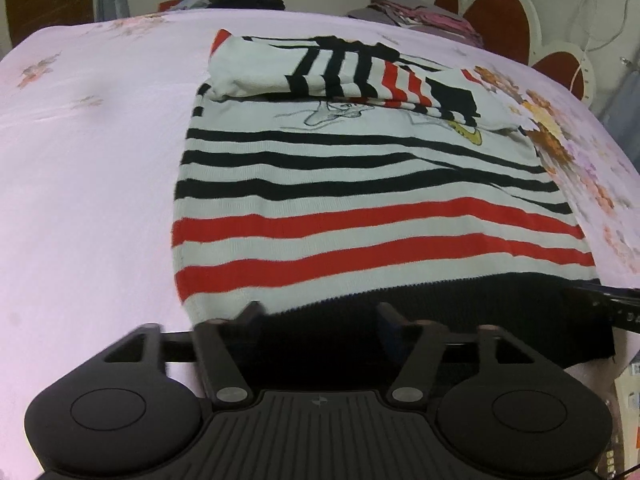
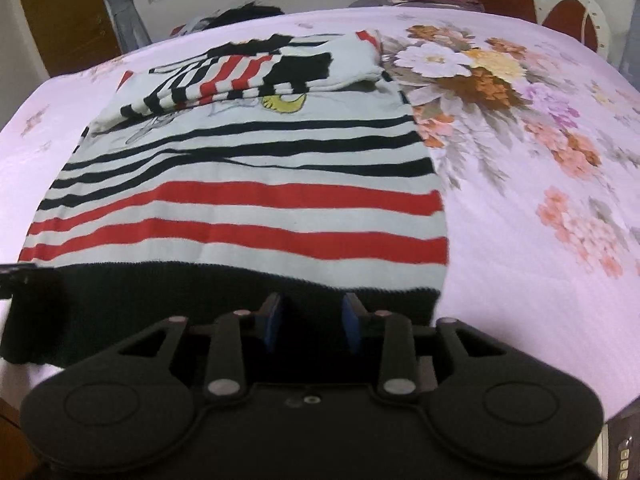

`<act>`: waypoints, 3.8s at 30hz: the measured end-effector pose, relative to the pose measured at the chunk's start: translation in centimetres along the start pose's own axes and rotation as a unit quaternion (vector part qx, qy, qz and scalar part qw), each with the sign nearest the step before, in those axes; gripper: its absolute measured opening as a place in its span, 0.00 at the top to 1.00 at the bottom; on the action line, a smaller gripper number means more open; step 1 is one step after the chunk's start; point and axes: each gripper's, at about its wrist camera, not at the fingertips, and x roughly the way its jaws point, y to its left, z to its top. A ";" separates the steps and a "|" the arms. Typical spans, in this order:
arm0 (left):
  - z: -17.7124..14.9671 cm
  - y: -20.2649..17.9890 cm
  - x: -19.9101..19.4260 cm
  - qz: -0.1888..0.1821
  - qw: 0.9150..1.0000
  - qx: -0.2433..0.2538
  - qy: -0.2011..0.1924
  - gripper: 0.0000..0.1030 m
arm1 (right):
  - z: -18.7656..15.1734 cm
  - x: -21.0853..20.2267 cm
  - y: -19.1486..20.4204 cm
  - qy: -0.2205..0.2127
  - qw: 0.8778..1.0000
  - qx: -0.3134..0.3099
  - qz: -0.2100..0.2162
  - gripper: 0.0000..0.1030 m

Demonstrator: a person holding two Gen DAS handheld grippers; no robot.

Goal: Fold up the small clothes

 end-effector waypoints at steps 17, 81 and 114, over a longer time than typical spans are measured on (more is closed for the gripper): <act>-2.2 2.7 -0.8 -0.007 0.999 -0.044 0.012 0.31 | -2.3 -2.4 -3.9 -0.010 0.997 0.067 -0.024 0.49; 5.1 2.4 -2.4 -0.120 0.992 -0.034 -0.036 0.86 | 6.2 -2.6 -3.8 0.007 0.989 0.093 0.117 0.90; 27.0 6.8 13.0 -0.046 0.975 -0.194 -0.095 0.94 | 28.2 14.9 -6.4 -0.023 0.961 0.214 0.175 0.90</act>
